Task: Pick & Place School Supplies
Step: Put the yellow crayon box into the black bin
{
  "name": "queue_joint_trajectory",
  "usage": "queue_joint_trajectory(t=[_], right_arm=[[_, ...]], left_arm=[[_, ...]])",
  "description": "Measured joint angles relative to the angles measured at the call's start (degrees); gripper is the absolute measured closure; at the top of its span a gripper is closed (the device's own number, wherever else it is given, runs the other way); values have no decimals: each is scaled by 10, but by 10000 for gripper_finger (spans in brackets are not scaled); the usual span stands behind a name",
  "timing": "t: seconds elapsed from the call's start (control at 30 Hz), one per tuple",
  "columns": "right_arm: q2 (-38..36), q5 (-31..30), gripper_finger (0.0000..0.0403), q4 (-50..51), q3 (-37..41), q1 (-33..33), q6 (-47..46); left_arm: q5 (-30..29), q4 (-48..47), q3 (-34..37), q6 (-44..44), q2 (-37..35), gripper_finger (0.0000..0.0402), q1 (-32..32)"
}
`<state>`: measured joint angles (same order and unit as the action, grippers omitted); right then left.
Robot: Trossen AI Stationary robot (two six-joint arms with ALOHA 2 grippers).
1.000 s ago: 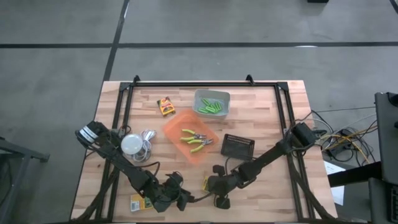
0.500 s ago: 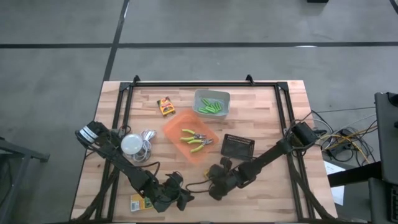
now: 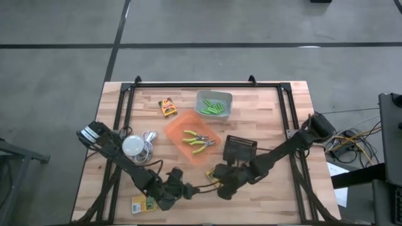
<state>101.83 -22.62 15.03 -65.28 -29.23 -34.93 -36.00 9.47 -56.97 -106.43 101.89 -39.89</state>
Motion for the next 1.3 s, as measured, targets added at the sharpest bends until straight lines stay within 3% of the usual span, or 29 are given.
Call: queue_joint_trajectory(t=[0.17,0.33,0.63,0.93,1.3], right_arm=[[-39,1,385,86,16,2,16],[-41,26,385,82,58,2,19],[-43,32,385,-80,151,3,21],[-43,34,385,-142,183,3,21],[-42,34,385,-147,190,4,21]], left_arm=[[1,0,0,-48,0,216,23],[1,2,-1,-51,5,216,42],[-17,6,-1,-58,20,216,46],[-18,10,-34,-63,67,216,48],[-11,9,-62,-77,102,216,62]])
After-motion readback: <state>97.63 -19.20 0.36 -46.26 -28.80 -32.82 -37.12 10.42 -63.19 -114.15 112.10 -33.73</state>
